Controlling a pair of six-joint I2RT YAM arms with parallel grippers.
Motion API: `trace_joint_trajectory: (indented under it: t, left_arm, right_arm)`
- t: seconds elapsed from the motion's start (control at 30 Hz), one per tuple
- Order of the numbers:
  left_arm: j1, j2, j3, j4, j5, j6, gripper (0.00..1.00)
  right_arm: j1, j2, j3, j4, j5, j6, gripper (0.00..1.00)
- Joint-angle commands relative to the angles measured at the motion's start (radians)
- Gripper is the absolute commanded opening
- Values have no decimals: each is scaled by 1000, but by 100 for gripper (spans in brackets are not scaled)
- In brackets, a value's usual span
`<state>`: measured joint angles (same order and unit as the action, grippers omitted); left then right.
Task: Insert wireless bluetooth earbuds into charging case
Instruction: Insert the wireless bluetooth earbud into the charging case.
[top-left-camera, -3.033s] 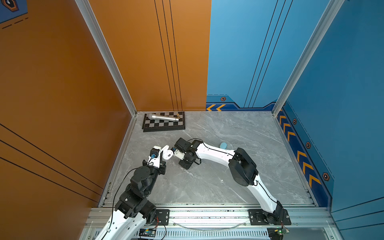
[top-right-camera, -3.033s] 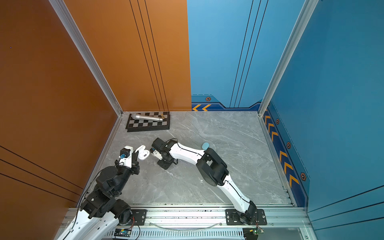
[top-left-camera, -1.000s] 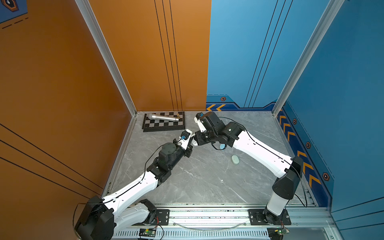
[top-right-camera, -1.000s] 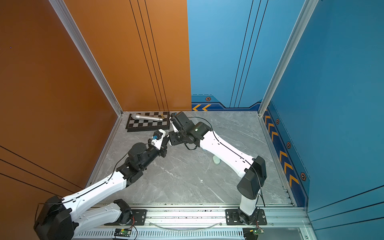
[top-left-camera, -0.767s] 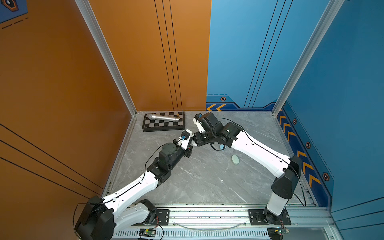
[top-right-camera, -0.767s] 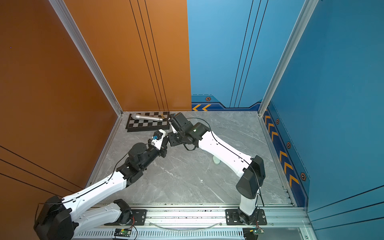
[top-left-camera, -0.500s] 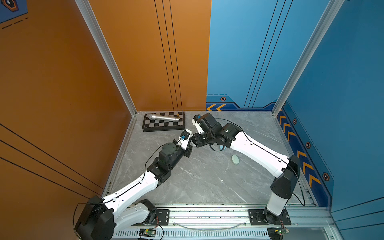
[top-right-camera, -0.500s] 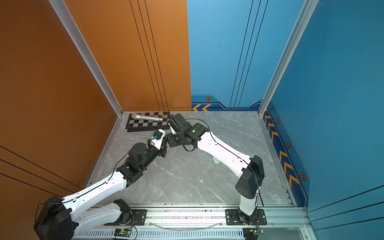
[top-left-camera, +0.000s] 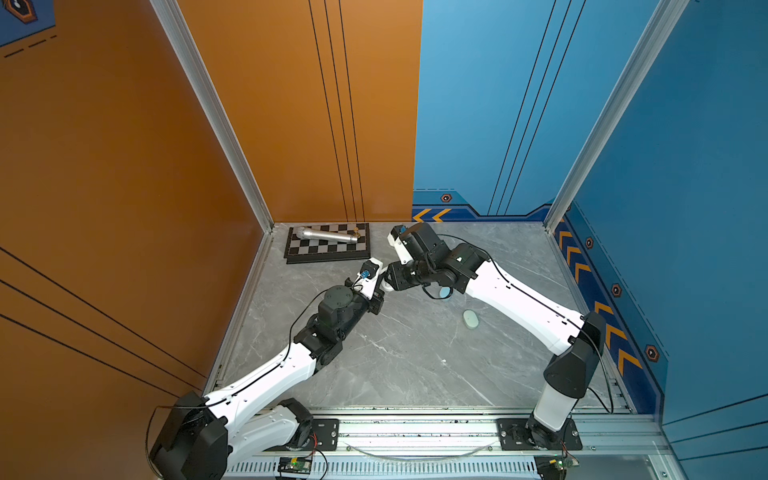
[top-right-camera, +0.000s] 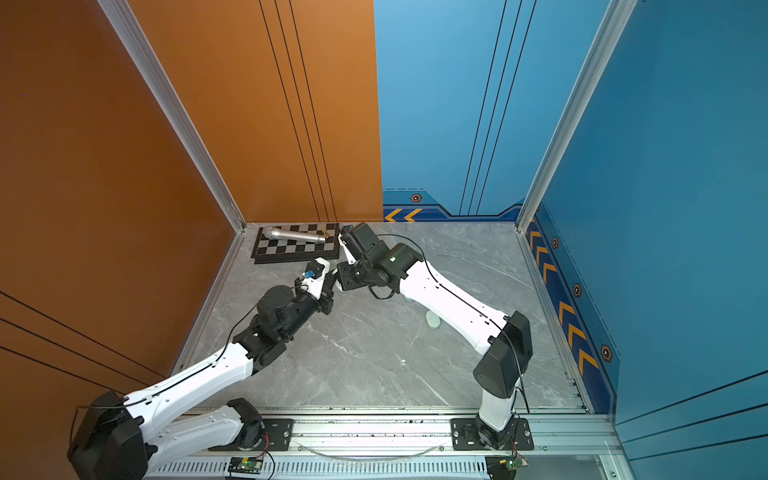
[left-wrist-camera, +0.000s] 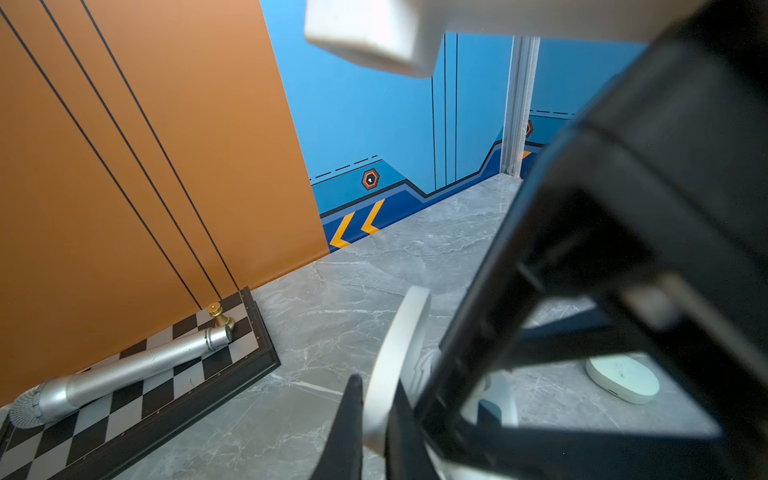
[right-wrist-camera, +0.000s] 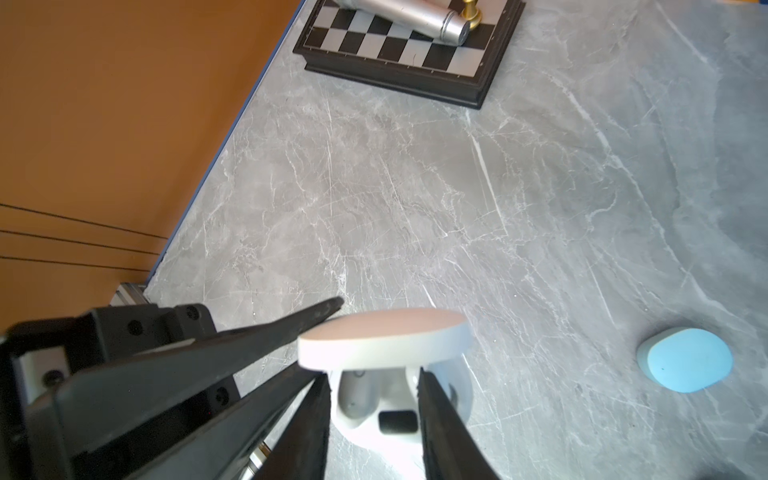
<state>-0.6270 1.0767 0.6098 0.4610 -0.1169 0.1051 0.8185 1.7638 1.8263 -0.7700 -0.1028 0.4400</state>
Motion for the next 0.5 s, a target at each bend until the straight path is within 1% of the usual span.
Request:
trace_joint_trajectory:
  t: [0.0,0.17,0.2,0.27,0.37,0.47]
  left_arm:
    - [-2,-6,5,34,49,-27,0]
    - [-2,6,16,34,69,-42,0]
    - [-2,9,19,34,71,-43,0]
    - [-2,15,23,34,74,-45,0]
    - [-2,22,31,34,75,-44,0]
    - [-2,28,39,34,77,-47,0]
  right_arm:
    - [-35,-79,2,28,8,29,38]
    - [-57,-144,-24,26,5,26,40]
    - [-59,-154,-58,27,-2,27,41]
    - [-59,-165,-72,28,-27,26,41]
    - [-45,-164,-84,28,-71,26,41]
    - [-16,-154,-97,26,-71,10,41]
